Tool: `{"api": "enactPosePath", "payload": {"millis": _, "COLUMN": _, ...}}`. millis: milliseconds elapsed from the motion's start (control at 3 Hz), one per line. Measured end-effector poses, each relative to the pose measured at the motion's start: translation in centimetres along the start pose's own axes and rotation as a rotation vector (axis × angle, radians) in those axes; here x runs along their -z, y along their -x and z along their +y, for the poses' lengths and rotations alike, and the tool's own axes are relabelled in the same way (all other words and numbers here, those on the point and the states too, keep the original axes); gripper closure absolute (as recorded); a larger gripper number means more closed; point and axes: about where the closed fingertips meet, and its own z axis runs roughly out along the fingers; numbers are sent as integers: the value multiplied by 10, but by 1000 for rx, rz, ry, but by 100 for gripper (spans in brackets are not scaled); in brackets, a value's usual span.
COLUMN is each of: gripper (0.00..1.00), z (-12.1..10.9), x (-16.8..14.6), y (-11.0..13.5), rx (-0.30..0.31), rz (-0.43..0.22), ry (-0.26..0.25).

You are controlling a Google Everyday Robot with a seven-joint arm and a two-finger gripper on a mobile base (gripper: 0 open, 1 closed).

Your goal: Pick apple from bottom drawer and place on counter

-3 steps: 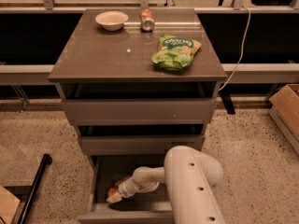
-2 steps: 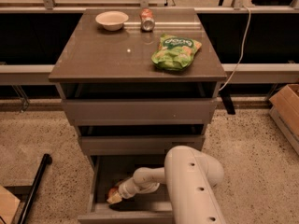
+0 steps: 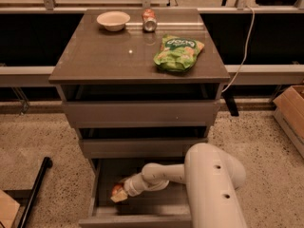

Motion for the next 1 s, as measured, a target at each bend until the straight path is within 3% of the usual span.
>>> {"api": "enactPosePath", "payload": {"millis": 667, "gripper": 100, "z": 46, "x": 179, "y": 97, "rx": 185, "rz": -192, "ry": 79}}
{"api": "enactPosePath", "payload": {"millis": 1000, "gripper": 100, "z": 78, "x": 263, "y": 134, "rx": 270, "rz": -224, "ry": 51}}
